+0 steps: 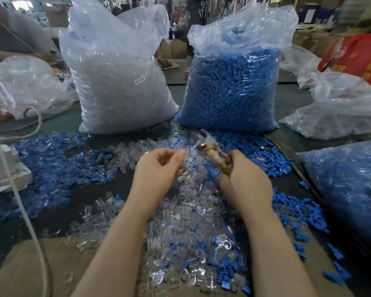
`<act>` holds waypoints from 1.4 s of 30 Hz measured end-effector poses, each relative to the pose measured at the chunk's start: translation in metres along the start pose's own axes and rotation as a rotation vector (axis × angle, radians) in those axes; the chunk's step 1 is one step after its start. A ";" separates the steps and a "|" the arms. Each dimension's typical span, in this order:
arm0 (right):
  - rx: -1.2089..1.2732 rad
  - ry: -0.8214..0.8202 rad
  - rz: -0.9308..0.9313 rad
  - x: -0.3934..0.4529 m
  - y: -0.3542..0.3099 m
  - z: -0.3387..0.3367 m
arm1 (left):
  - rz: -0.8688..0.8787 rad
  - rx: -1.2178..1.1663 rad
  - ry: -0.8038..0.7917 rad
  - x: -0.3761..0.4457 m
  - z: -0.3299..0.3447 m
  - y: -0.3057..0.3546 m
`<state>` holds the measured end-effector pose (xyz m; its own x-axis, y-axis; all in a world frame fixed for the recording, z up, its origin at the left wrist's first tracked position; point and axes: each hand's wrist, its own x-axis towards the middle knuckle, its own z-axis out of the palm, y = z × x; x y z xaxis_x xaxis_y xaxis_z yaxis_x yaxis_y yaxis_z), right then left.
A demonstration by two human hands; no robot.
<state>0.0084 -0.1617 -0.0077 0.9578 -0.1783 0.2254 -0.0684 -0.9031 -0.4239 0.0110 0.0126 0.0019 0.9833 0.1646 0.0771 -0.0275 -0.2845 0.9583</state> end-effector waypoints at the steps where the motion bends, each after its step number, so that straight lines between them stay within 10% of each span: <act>1: 0.014 0.025 0.102 0.001 0.005 -0.002 | 0.007 0.100 0.014 0.001 0.000 -0.004; 11: -0.097 0.026 0.541 0.005 0.038 -0.003 | -0.029 0.627 -0.029 0.007 -0.003 -0.024; 25: -0.090 -0.201 0.191 0.008 0.022 0.009 | -0.022 0.570 -0.277 0.005 0.004 -0.023; 42: 0.021 -0.230 0.013 0.009 0.020 0.007 | -0.007 0.617 -0.205 0.006 0.003 -0.027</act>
<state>0.0180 -0.1784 -0.0202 0.9954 -0.0941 0.0151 -0.0777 -0.8924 -0.4445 0.0180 0.0186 -0.0239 0.9991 0.0018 -0.0413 0.0270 -0.7846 0.6195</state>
